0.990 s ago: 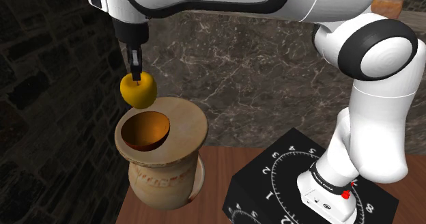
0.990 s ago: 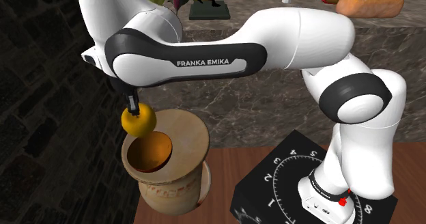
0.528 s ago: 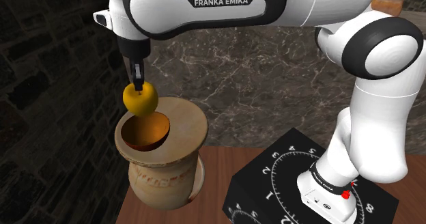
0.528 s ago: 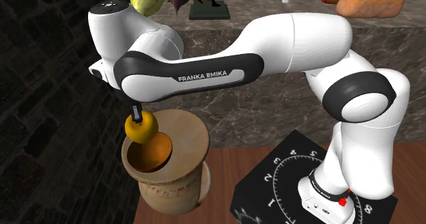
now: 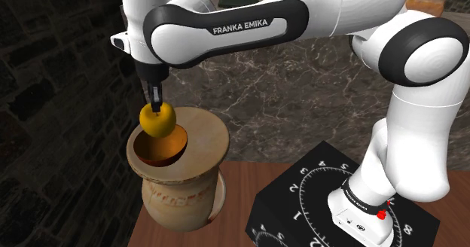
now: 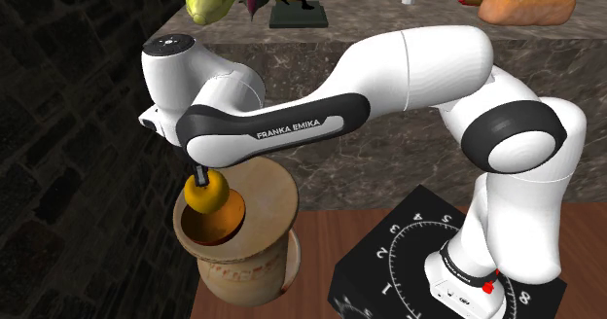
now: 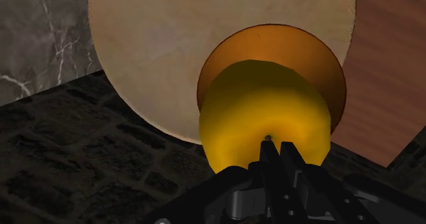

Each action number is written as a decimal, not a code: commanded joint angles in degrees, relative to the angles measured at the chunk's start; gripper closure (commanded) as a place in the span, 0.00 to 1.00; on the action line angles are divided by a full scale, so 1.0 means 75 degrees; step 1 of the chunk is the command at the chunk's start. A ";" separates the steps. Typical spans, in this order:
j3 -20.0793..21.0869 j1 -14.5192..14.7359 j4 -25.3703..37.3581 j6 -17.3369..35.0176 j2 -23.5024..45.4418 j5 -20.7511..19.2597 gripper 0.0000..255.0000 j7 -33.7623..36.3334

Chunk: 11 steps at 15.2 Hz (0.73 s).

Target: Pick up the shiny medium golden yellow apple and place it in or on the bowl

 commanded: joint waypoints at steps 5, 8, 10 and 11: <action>-0.0003 -0.0008 -0.0155 0.0156 -0.0007 -0.0003 1.00 0.0006; -0.0003 -0.0008 -0.0155 0.0156 -0.0007 -0.0003 1.00 0.0006; -0.0003 -0.0008 -0.0154 0.0156 -0.0006 -0.0003 0.00 0.0007; -0.0003 -0.0007 -0.0154 0.0156 -0.0006 -0.0003 0.00 0.0007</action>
